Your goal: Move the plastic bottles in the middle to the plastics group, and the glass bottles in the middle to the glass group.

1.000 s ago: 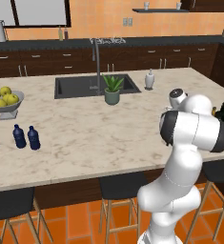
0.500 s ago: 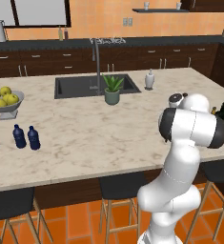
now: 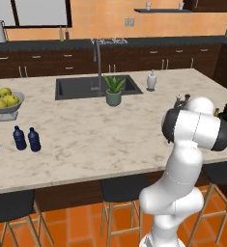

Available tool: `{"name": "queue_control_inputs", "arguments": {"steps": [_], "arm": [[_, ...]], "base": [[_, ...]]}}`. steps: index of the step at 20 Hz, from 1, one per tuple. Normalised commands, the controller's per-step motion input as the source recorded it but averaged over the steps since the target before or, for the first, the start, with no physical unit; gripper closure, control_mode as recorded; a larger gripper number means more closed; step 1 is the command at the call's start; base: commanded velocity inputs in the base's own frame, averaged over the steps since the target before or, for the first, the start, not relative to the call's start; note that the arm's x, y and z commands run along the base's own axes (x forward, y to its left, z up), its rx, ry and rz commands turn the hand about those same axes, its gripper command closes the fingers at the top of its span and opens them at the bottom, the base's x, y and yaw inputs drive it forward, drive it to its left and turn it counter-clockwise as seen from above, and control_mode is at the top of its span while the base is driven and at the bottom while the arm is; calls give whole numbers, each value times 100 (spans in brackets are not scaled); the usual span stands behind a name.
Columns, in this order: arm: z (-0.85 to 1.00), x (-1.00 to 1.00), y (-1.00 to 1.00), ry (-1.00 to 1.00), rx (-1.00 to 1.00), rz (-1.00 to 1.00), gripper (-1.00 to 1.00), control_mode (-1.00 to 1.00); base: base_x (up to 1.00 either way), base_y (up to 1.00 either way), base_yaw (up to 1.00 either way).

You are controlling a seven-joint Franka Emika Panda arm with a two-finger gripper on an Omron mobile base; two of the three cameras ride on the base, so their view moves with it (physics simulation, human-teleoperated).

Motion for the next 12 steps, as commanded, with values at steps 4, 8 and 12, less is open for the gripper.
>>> {"name": "queue_control_inputs", "arguments": {"steps": [4, 8, 12], "arm": [[6, 55, -9, 0, 0, -4, 100, -100], [0, 50, -19, 0, 0, -4, 100, -100], [0, 12, -21, 0, 0, -3, 100, -100]], "base": [[0, 0, 0], [0, 0, 0], [0, 0, 0]]}}
